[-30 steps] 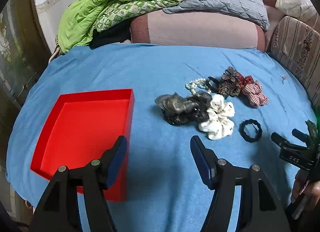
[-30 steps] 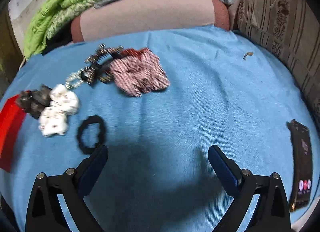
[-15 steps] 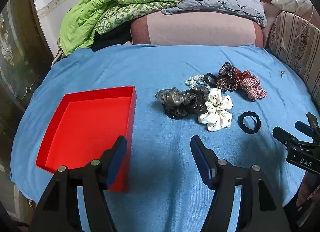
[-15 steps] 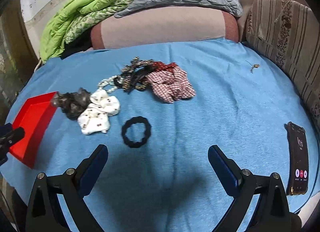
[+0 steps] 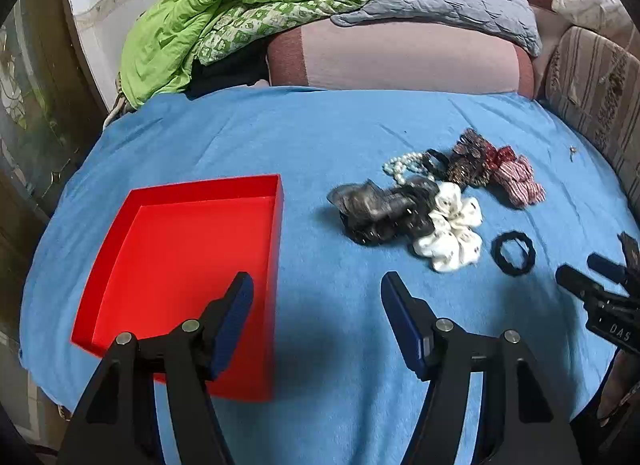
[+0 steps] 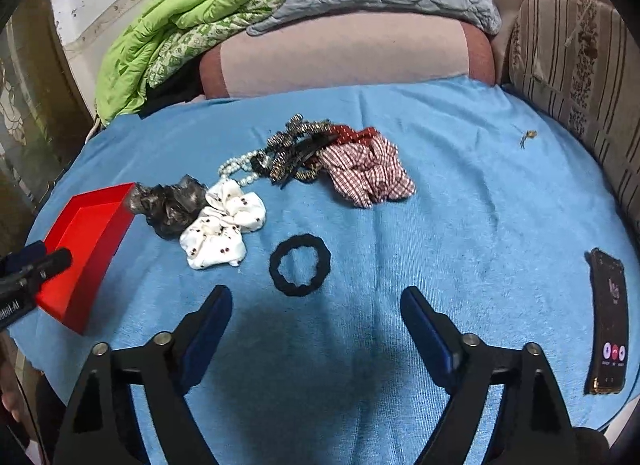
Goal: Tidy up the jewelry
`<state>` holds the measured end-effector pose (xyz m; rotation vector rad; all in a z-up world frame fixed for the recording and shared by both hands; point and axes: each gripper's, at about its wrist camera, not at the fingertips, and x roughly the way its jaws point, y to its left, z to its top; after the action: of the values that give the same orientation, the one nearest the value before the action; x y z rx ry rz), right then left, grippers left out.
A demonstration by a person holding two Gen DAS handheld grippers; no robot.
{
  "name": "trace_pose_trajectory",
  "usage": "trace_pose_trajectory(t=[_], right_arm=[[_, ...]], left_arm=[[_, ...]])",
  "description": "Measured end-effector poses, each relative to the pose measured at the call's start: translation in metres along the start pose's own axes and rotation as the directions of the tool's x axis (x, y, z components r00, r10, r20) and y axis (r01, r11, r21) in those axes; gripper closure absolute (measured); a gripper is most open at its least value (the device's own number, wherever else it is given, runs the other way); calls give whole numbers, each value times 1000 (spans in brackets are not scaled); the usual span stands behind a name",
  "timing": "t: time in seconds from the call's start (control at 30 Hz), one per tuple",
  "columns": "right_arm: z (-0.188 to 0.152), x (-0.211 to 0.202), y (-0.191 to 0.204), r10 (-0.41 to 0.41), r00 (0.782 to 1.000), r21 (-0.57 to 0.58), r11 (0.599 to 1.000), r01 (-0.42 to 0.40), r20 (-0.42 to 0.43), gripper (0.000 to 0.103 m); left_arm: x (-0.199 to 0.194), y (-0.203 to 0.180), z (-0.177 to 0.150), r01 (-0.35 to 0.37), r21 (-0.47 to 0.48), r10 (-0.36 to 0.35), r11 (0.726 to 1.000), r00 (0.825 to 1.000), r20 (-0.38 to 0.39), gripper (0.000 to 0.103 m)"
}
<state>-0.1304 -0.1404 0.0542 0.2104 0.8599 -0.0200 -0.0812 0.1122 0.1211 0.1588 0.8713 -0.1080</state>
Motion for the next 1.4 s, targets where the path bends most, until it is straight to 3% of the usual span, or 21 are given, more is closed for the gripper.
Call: trace_pose_trajectory(t=[0.1,0.23,0.5,0.73,0.8,0.87,0.93,1.03,1.4], right_arm=[[2,11,-7,8,1000,10,1000,-8,-20,26],[7,30,-15,28,998,29,999,-26,-55,35],[19,58,-20,53,995,44,998,-50,-85,35],[21,78,-13,61,992,16,998,-60,-114,40],[21,80,-7,45,993,-8,999,-46,-106,43],[23,82,-2,31,994,-35,999,-35,-107,52],[23,85,5,13,994,-65,998,-20,-110,73],[23,85,13,-11,994,-105,994,-1,-109,92],[32,40,21,88,995,-62,994,-91,-54,93]], left_arm=[[12,4,11,28,-16,-28,999,999,-18,38],[33,3,29,128,-43,-130,991,991,-42,38],[89,-16,54,271,-46,-274,962,957,-91,32],[128,-37,56,311,-28,-311,950,937,-162,33],[132,-41,54,322,-30,-322,946,931,-173,54],[137,-43,53,336,-42,-337,941,921,-197,96],[136,-44,52,330,-53,-334,943,921,-199,97],[122,-40,52,331,-66,-337,941,926,-169,97],[37,3,50,341,-122,-349,932,936,-52,97]])
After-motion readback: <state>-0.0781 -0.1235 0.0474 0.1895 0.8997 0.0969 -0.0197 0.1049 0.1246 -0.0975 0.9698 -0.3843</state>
